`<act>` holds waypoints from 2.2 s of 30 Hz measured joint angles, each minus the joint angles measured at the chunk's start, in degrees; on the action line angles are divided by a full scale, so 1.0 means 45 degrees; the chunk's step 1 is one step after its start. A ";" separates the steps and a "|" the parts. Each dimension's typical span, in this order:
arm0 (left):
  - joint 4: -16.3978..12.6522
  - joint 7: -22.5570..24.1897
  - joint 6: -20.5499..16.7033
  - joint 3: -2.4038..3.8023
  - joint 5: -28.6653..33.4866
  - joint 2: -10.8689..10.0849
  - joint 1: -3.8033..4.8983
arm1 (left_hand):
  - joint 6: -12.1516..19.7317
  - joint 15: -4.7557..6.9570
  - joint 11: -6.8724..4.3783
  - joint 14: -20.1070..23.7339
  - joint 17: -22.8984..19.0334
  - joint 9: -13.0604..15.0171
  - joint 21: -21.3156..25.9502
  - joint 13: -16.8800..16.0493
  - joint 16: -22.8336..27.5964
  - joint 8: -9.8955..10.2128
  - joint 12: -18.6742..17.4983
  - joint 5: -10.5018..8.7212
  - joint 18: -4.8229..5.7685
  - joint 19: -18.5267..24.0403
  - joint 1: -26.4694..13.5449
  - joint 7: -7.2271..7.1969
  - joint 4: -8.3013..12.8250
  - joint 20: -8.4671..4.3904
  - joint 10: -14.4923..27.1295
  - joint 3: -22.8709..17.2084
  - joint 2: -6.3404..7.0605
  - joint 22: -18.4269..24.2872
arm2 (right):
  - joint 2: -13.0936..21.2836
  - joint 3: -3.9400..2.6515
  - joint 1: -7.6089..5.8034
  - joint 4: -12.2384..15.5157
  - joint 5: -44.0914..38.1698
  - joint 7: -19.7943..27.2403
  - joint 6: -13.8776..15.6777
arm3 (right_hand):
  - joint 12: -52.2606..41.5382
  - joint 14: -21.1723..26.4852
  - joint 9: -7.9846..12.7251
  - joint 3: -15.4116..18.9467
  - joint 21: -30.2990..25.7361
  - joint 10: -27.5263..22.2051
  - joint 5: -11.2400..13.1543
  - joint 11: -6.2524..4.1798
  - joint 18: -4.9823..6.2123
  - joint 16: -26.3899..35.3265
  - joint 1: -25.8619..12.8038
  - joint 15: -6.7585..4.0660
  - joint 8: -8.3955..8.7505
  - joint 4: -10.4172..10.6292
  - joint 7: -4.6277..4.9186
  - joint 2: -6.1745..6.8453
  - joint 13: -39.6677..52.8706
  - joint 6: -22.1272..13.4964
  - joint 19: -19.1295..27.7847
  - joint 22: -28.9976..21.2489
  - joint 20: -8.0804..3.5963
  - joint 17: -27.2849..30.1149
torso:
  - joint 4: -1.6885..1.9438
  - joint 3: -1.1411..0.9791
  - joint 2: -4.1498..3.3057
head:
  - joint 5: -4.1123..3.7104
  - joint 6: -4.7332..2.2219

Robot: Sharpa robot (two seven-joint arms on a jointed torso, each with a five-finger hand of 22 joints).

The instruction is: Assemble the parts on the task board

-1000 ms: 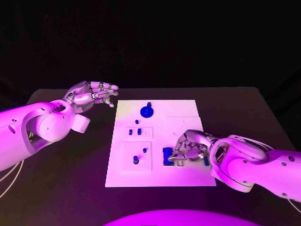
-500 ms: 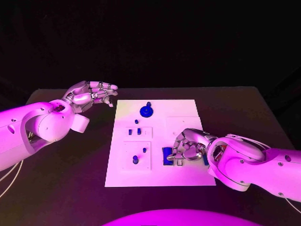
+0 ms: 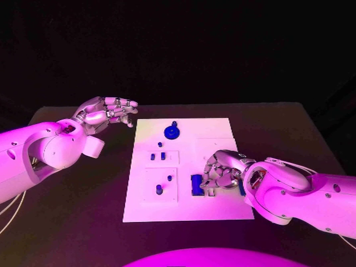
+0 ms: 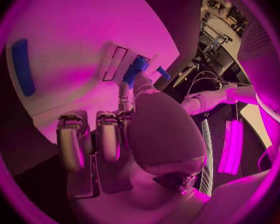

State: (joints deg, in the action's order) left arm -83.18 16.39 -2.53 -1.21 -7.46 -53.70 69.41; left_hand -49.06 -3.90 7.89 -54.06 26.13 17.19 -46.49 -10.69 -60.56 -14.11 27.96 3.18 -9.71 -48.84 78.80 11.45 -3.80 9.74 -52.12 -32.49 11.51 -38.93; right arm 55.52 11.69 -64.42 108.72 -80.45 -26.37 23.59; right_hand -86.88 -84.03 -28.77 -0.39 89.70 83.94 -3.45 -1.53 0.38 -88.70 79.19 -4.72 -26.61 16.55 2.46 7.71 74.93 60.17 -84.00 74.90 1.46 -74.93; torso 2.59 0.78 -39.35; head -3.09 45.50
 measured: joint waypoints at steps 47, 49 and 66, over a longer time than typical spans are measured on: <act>-0.0048 0.0011 -0.0012 -0.0003 0.0002 0.0026 -0.0002 | 0.0000 0.0000 0.0000 0.0000 0.0000 0.0004 0.0000 -0.0001 0.0000 0.0000 -0.0001 0.0000 0.0000 0.0000 0.0001 0.0000 0.0000 0.0000 0.0000 0.0000 0.0001 -0.0004 | 0.3710 0.0027 -0.0597 0.0764 0.0449 0.0246 0.0052 | 0.0181 0.0047 0.0462 -0.0391 0.0000 0.0001 0.0000 0.0280 -0.0001 0.0048 -0.0494 0.0139 0.0803 0.0007 0.0459 0.0181 -0.0004 -0.0688 -0.0001 0.0005 0.0094 0.0006 | -0.0015 -0.0006 -0.0001 | -0.0460 -0.0049; -0.0060 0.0012 -0.0013 -0.0002 0.0002 0.0026 -0.0002 | 0.0000 0.0000 0.0000 0.0000 0.0000 0.0004 0.0000 -0.0002 0.0000 0.0000 -0.0001 0.0000 0.0000 0.0000 0.0001 0.0000 0.0000 0.0000 0.0000 0.0000 0.0001 -0.0005 | 0.3776 0.0040 -0.0513 0.0795 0.0305 0.0143 -0.0037 | 0.0181 0.0047 0.0462 -0.0391 0.0000 0.0001 0.0000 0.0280 0.0000 0.0048 -0.0494 0.0139 0.0803 0.0007 0.0421 0.0181 -0.0004 -0.0650 -0.0001 0.0005 0.0094 0.0005 | -0.0007 -0.0009 -0.0002 | -0.0491 -0.0038; -0.0077 0.0022 -0.0012 -0.0001 0.0003 -0.0024 -0.0008 | 0.0000 0.0000 0.0000 0.0000 0.0000 0.0005 0.0000 -0.0002 0.0000 0.0000 -0.0001 0.0000 0.0000 0.0001 0.0001 0.0000 0.0000 0.0000 0.0000 0.0000 0.0001 -0.0005 | 0.3488 0.0069 0.0262 0.0561 -0.0637 -0.0485 -0.0255 | 0.0181 0.0047 0.0462 -0.0390 0.0000 0.0001 -0.0050 0.0279 0.0000 0.0048 -0.0782 0.0138 0.0803 0.0008 0.0403 0.0303 -0.0005 -0.0446 0.0000 0.0002 0.0093 0.0007 | 0.0020 -0.0010 -0.0015 | -0.0510 0.0028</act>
State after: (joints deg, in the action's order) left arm -83.52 16.49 -2.59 -1.21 -7.45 -53.81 69.37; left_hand -49.06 -3.90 7.89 -54.06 26.14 17.21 -46.49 -10.70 -60.56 -14.11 27.96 3.18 -9.71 -48.84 78.80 11.45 -3.80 9.74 -52.12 -32.49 11.52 -38.96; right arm 71.21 12.00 -63.24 111.24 -83.32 -28.55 22.45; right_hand -86.07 -83.82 -26.69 -2.15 89.70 83.94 -3.67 -0.28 0.38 -88.48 75.67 -4.10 -23.00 16.59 4.27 9.07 74.91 58.16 -84.01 74.91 1.88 -74.90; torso 2.68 0.74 -39.41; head -5.38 45.63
